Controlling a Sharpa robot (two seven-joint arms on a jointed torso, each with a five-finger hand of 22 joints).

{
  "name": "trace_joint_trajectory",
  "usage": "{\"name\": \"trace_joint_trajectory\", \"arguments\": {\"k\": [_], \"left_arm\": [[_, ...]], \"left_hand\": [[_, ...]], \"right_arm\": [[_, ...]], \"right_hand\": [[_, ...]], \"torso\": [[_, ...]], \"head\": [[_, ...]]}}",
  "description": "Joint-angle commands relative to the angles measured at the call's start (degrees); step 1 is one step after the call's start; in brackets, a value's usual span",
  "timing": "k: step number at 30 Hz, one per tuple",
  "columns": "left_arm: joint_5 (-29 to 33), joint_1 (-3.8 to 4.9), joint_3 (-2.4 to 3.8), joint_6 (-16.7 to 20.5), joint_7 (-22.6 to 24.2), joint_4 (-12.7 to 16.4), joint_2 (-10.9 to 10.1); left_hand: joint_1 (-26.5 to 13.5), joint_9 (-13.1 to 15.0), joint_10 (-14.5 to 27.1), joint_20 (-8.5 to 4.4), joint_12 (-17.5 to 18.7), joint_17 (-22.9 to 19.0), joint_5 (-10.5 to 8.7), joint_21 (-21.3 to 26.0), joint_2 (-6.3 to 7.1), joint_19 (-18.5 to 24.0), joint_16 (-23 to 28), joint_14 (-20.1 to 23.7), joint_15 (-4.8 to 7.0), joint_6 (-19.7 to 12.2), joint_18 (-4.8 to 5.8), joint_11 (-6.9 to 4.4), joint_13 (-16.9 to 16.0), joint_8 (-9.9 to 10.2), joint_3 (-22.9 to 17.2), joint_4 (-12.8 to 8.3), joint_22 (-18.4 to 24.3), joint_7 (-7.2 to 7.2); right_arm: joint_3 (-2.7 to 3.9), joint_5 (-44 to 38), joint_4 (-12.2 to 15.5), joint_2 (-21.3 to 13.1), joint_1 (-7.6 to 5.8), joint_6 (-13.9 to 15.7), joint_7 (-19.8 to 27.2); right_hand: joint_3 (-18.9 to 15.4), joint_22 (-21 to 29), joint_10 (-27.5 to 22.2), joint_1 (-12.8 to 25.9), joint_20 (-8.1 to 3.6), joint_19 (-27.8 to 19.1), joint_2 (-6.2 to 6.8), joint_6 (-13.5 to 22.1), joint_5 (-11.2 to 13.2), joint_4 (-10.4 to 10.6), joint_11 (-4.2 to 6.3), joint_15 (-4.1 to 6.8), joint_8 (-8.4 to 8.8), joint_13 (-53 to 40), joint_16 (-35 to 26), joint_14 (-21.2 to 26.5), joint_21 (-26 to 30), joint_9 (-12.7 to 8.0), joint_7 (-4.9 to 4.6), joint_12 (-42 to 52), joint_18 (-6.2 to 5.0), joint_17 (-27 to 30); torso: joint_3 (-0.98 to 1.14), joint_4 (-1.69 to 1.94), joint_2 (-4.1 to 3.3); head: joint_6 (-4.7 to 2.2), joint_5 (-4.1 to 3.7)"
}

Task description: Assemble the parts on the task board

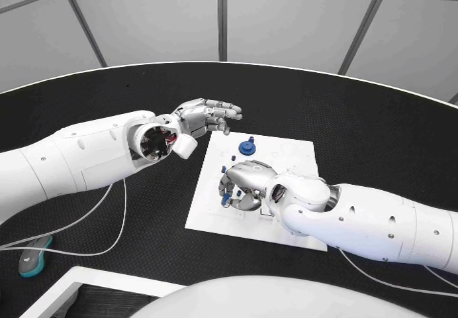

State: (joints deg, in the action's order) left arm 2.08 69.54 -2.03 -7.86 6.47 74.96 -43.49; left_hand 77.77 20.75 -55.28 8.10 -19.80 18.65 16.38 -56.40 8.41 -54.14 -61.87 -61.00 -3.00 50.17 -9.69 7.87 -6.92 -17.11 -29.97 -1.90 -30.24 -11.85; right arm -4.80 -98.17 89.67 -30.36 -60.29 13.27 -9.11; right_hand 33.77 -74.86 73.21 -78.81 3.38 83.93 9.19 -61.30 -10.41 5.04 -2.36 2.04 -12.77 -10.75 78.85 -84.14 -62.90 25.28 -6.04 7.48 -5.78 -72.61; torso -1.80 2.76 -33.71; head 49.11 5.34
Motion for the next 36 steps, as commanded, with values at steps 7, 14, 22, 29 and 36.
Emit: {"name": "trace_joint_trajectory", "arguments": {"k": [7, 14, 22, 29, 36], "left_arm": [[0.0, 0.0, 0.0, 0.1, 0.0, 0.1, -0.2], [0.0, 0.0, 0.0, 0.1, 0.0, 0.1, -0.2], [0.0, 0.0, 0.0, 0.1, 0.0, 0.1, -0.2], [0.0, 0.0, 0.0, 0.1, 0.0, 0.1, -0.3], [0.0, 0.0, 0.0, 0.0, -0.1, 0.1, -0.2]], "left_hand": [[0.5, 0.1, 0.3, -0.02, -0.3, -0.1, 0.19, 0.1, 0.06, 0.3, 0.4, 0.4, -0.08, 0.0, -0.98, 0.05, 0.1, -0.2, 0.2, -0.2, 0.1, -0.01], [0.5, 0.1, 0.3, -0.02, -0.3, -0.1, 0.19, 0.1, 0.06, 0.3, 0.4, 0.4, -0.08, 0.0, -0.98, 0.05, 0.1, -0.2, 0.2, -0.2, 0.1, -0.01], [0.5, 0.1, 0.3, -0.02, -0.3, -0.1, 0.19, 0.1, 0.06, 0.3, 0.4, 0.4, -0.08, 0.0, -0.98, 0.05, 0.1, -0.2, 0.2, -0.2, 0.1, -0.01], [0.6, 0.1, 0.3, -0.04, -0.4, -0.1, 0.17, 0.1, 0.02, 0.3, 0.4, 0.4, -0.09, 0.0, -0.96, 0.07, 0.1, -0.2, 0.2, -0.2, 0.1, -0.04], [0.6, 0.1, 0.3, -0.04, -0.4, -0.1, 0.17, 0.1, 0.02, 0.3, 0.4, 0.4, -0.09, 0.0, -0.96, 0.07, 0.1, -0.2, 0.2, -0.2, 0.1, -0.04]], "right_arm": [[-0.07, 0.0, -0.8, 0.0, 0.25, -0.6, -0.1], [-0.09, 0.0, -1.1, 0.1, 0.35, -0.8, -0.2], [-0.11, 0.0, -2.0, 0.4, 0.59, -1.0, -0.1], [-0.13, 0.0, -2.5, 0.8, 0.9, -1.1, -0.1], [-0.13, 0.0, -3.1, 1.1, 1.15, -1.2, 0.0]], "right_hand": [[0.1, 0.1, 0.3, -0.1, -0.26, 1.5, -0.48, -0.2, -0.2, -0.2, 0.05, 0.28, -1.18, 0.0, 0.0, -2.5, 0.2, 2.7, -0.21, -0.3, 0.79, 0.1], [0.2, 0.0, 0.3, -0.1, -0.25, 1.5, -0.53, -0.1, -0.3, -0.3, 0.02, 0.26, -1.2, 0.0, 0.1, -2.5, 0.1, 2.8, -0.25, -0.4, 0.82, 0.0], [0.2, 0.0, 0.3, 0.0, -0.25, 1.5, -0.56, -0.1, -0.3, -0.3, 0.0, 0.24, -1.21, 0.0, 0.1, -2.5, 0.1, 2.8, -0.27, -0.4, 0.82, 0.0], [0.2, 0.0, 0.3, 0.0, -0.25, 1.5, -0.56, -0.1, -0.3, -0.3, 0.0, 0.24, -1.21, 0.0, 0.1, -2.5, 0.1, 2.8, -0.27, -0.4, 0.82, 0.0], [0.2, 0.0, 0.3, 0.0, -0.24, 1.5, -0.58, -0.1, -0.3, -0.3, -0.01, 0.23, -1.23, 0.0, 0.0, -2.5, 0.1, 2.9, -0.28, -0.5, 0.82, 0.0]], "torso": [[0.05, -0.1, 0.1], [0.05, -0.06, 0.13], [-0.01, -0.06, 0.12], [0.04, -0.04, 0.12], [0.07, -0.05, 0.14]], "head": [[0.32, 0.33], [0.42, 0.5], [0.45, 0.58], [0.58, 0.68], [0.67, 0.86]]}}
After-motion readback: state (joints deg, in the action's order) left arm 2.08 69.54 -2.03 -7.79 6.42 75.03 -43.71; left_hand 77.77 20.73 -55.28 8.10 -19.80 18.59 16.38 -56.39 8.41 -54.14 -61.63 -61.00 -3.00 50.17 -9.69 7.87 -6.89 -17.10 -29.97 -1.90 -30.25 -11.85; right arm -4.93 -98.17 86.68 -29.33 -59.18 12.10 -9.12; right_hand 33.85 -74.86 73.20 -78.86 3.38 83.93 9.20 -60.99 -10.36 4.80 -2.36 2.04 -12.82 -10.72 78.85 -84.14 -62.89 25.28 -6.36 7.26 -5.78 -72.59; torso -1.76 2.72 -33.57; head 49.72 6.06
